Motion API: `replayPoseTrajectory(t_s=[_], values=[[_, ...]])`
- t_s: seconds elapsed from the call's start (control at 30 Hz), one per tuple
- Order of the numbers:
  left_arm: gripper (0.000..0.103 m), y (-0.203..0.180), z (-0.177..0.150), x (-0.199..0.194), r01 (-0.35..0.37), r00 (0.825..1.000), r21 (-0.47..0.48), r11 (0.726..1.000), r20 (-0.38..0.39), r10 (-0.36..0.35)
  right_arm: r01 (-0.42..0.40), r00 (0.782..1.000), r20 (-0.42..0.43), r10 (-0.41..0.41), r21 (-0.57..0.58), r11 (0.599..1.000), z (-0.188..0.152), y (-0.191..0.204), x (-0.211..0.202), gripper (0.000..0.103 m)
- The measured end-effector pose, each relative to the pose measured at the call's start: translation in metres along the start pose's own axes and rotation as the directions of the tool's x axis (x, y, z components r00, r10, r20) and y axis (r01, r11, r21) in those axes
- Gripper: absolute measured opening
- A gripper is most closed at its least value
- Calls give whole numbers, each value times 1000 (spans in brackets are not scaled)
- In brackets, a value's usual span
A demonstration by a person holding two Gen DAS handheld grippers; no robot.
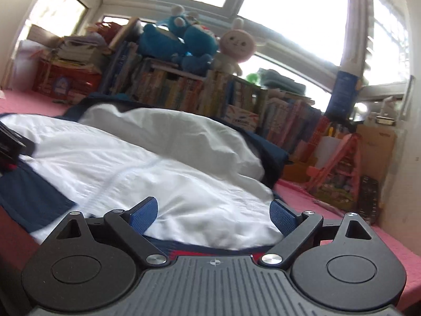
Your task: Fold clothes
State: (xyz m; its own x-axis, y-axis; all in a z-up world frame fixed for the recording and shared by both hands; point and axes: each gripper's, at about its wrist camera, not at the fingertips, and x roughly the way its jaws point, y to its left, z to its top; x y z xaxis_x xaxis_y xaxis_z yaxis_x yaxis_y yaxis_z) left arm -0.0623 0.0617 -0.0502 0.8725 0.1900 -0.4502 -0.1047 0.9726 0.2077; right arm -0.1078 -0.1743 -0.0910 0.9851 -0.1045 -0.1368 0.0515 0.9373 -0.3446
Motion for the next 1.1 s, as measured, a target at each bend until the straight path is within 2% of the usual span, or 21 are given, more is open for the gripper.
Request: replayPoseTrajectory(t_s=[0.03,0.07,0.13,0.3,0.37,0.47,0.6,0.67,0.73,0.83,0.97,1.07,1.1], values=[[103,1,-1,-1,2,1000,12,1000,7,-2,57,998,-10,-57,-3,998,-5,-11,3,93],[103,1,-2,-1,5,1000,22,1000,14,-5,95,995,-35,-95,20,995,-9,-28,7,102],[103,3,-1,1,14,1000,15,1000,11,-15,179,980,-92,-176,32,983,-17,-58,14,102],[103,9,0,5,46,999,-50,998,-7,-46,217,975,-35,-219,-40,975,-13,-78,-19,100],[103,12,0,5,53,998,-79,995,-20,-55,155,988,-17,-156,-69,986,-12,-71,-38,101],[103,14,12,5,52,995,-108,993,-79,-60,61,998,2,-61,-114,992,-11,-62,-66,101],[103,2,47,-17,119,993,-48,992,23,-118,31,998,-56,-41,-166,986,-20,-41,-73,101],[103,-10,67,-21,185,981,-16,983,60,-183,36,997,-68,-47,-148,988,-20,-35,-71,101],[103,-26,89,-19,272,959,19,962,81,-273,37,997,-68,-45,-119,992,-19,-32,-68,101],[103,-64,109,-2,363,928,89,928,54,-368,21,998,-50,-30,-160,987,-22,-29,-75,101],[103,-113,116,27,428,901,181,885,-18,-432,17,996,-82,-28,-134,991,-27,-29,-79,102],[103,-142,108,46,445,895,237,863,-101,-434,79,994,-72,-85,-80,994,-20,-23,-69,102],[103,-150,104,50,439,899,257,861,-122,-421,100,992,-69,-104,-62,993,-18,-22,-65,102]])
